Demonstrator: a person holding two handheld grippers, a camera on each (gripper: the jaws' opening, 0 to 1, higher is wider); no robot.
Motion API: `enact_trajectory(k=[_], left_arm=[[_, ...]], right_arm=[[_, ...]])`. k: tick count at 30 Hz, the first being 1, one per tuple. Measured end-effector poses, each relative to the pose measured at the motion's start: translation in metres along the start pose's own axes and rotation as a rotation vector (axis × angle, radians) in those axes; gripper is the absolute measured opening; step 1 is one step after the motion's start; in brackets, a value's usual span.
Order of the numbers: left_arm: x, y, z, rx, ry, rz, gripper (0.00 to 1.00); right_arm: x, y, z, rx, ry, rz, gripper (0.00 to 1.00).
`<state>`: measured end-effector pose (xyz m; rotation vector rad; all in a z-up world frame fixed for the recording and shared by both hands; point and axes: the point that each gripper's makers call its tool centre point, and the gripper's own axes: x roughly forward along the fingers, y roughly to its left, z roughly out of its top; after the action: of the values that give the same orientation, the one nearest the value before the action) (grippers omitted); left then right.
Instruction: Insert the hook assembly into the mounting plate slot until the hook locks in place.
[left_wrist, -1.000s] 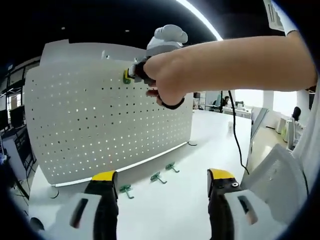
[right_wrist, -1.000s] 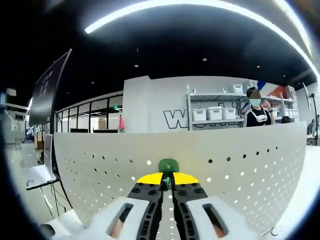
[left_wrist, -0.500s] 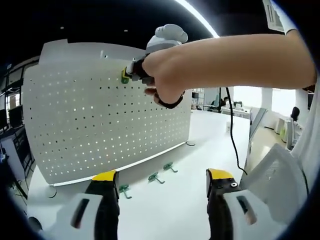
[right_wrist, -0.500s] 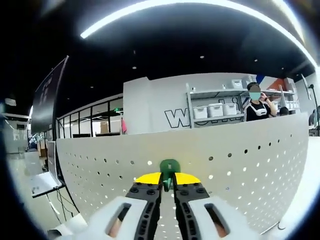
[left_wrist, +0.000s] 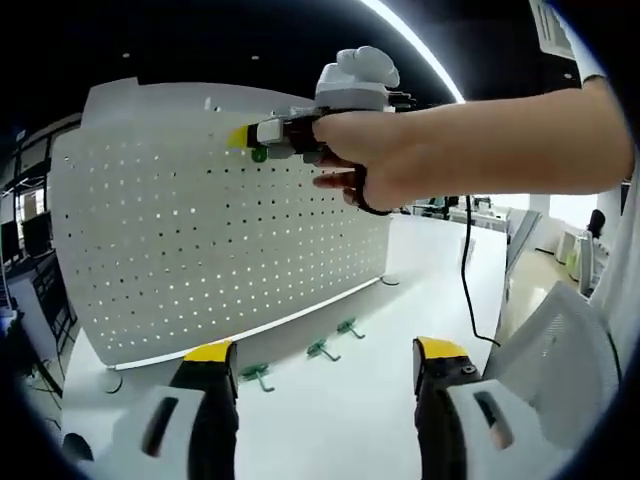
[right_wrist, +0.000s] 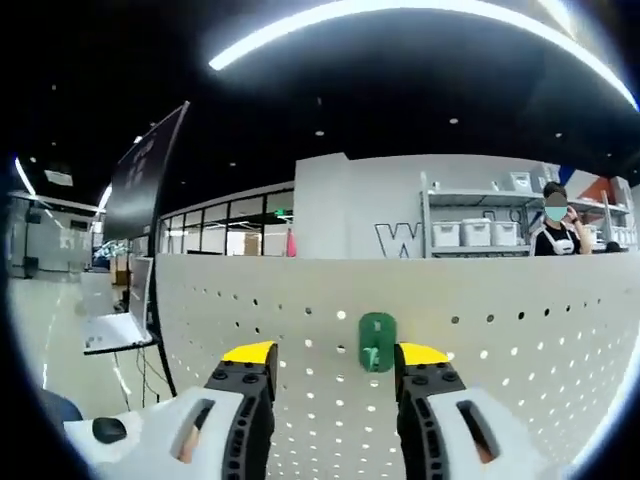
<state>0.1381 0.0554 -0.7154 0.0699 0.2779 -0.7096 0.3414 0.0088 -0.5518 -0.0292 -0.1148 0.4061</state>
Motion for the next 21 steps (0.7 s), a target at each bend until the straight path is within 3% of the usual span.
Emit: enact_trajectory(k=[4, 15, 18, 20, 21], left_arm=[[-0.001, 0.006, -0.005, 0.0, 0.02, 0.008, 0.73], [-0.003, 0.012, -0.005, -0.006, 0.024, 0.029, 0.73], [-0.004, 0.013, -0.005, -0.003, 0.023, 0.03, 0.73], [-0.004, 0.013, -0.005, -0.007, 0.021, 0.029, 0.73], [-0.004, 0.013, -0.005, -0.009, 0.02, 0.028, 0.73]], right_arm=[[-0.004, -0.001, -0.005, 0.054, -0.003, 0.065, 0.51], [-0.007, -0.006, -0.002, 0.056, -0.02, 0.088, 0.53], [-0.011, -0.002, -0.001, 0.04, -0.023, 0.13, 0.53], [-0.014, 0.007, -0.002, 0.047, -0.019, 0.201, 0.54], [-0.016, 0.008, -0.006, -0.023, 0.001, 0.226, 0.55]])
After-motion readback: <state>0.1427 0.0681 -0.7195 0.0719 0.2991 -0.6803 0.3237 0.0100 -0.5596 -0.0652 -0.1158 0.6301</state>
